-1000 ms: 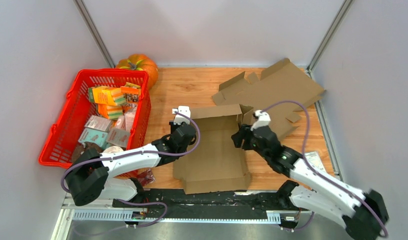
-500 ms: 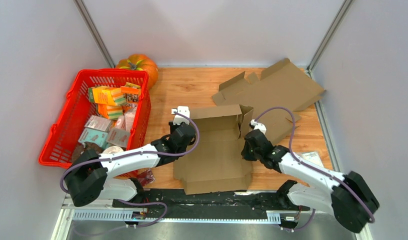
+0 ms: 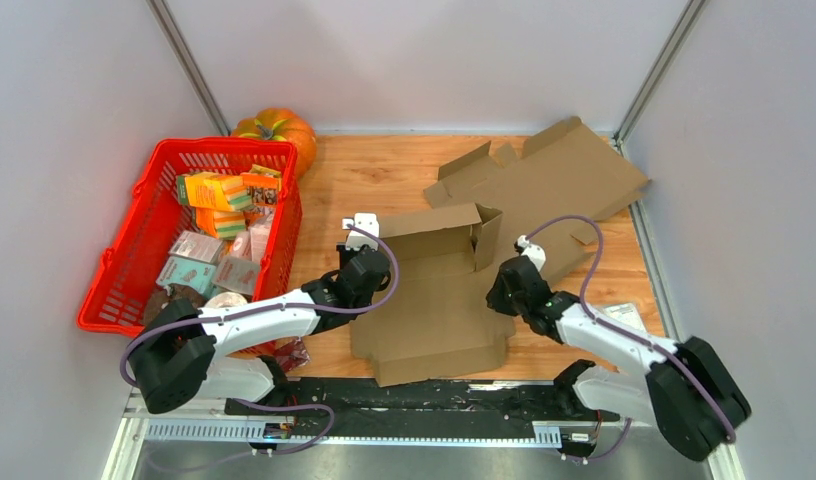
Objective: Fold the paper box
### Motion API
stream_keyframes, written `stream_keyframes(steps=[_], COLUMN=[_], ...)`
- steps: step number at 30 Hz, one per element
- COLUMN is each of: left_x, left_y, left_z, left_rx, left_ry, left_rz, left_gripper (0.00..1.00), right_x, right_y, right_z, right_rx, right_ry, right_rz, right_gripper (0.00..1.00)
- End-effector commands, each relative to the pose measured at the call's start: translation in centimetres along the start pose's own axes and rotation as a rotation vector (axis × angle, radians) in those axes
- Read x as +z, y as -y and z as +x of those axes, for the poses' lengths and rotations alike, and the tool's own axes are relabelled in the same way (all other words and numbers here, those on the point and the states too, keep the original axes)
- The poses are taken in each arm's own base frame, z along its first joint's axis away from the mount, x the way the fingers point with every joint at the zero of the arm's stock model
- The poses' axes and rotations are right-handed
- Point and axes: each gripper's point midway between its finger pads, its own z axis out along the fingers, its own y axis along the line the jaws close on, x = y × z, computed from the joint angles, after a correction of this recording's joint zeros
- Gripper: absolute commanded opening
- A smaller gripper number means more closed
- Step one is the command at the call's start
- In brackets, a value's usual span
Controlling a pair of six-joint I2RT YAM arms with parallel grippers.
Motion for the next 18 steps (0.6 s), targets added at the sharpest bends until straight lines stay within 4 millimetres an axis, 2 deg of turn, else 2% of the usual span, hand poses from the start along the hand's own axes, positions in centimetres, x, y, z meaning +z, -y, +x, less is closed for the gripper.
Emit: stream_keyframes(steps=[1,5,7,8,9,10,12,16,18], left_x=[-0.4,-0.4,-0.3,-0.3,-0.3,-0.3,-0.3,-0.2,-0.2], left_y=[-0.1,-0.1,0.0,0.1,0.2,0.3,0.4,0.2,0.3], left_z=[1.7,1.5,1.6,1.7,1.7,1.7,1.9,1.8,1.7], left_rx=[0.075,0.077,0.081,0.084,0.084,0.086,0.09,0.096,0.094], left_ry=[-0.046,-0.04,-0.041,-0.044,-0.046,-0.048,-0.052,-0.046,-0.041], left_rz=[0.035,0.029,0.034,0.035,0.04,0.045,0.05,0.044,0.049], left_gripper=[0.0,0.0,0.0,0.0,0.0,0.0,0.0,0.0,0.0], right_x=[-2.3,-3.0,-3.1,-3.1,-3.5,-3.7,-4.2,-4.1,-3.8], right_y=[-4.1,-5.7,-5.4,-4.8,-5.4,-5.5,-6.2,-6.2,-6.2], right_z=[-5.5,-9.6,-10.6,-11.4,-12.2,-12.3,-12.7,-13.5,-14.5], right_rx=[-0.046,-0.138,-0.121,-0.113,-0.126,-0.147,-0.192,-0.276,-0.285], right_ry=[0.264,0.46,0.513,0.53,0.544,0.556,0.593,0.62,0.648], right_rz=[-0.228,-0.269,-0.247,-0.212,-0.218,-0.227,-0.268,-0.24,-0.23], right_gripper=[0.34,0.45,0.54,0.54,0.56,0.61,0.78,0.91,0.94])
